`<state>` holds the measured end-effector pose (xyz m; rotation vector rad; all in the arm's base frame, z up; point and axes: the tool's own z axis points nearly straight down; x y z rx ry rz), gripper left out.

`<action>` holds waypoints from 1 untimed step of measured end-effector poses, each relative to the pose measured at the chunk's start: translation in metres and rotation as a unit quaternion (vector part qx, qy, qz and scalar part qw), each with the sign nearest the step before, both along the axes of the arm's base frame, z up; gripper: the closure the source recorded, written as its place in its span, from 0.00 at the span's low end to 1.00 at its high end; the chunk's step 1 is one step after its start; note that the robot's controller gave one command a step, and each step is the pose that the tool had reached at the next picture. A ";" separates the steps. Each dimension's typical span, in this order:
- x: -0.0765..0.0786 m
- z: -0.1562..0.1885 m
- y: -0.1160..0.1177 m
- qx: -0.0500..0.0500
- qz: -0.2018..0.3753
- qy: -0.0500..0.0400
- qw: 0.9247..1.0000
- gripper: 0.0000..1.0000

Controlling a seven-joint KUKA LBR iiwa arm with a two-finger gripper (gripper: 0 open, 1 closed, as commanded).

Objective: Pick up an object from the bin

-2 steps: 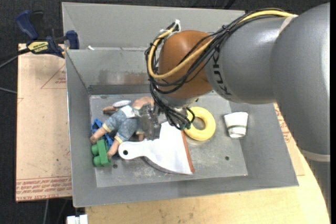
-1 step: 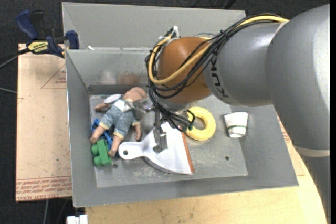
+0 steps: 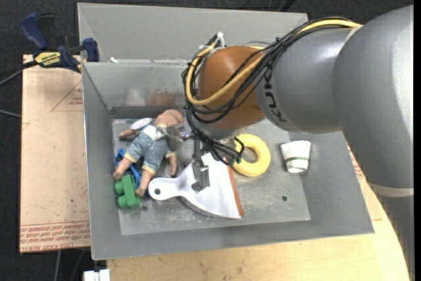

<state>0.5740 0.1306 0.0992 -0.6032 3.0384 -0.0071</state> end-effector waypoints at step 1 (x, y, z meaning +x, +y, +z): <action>0.007 -0.029 -0.013 -0.002 0.060 -0.001 0.998 1.00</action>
Offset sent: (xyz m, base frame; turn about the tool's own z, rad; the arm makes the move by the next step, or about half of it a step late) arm 0.0000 0.0000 0.0000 0.0000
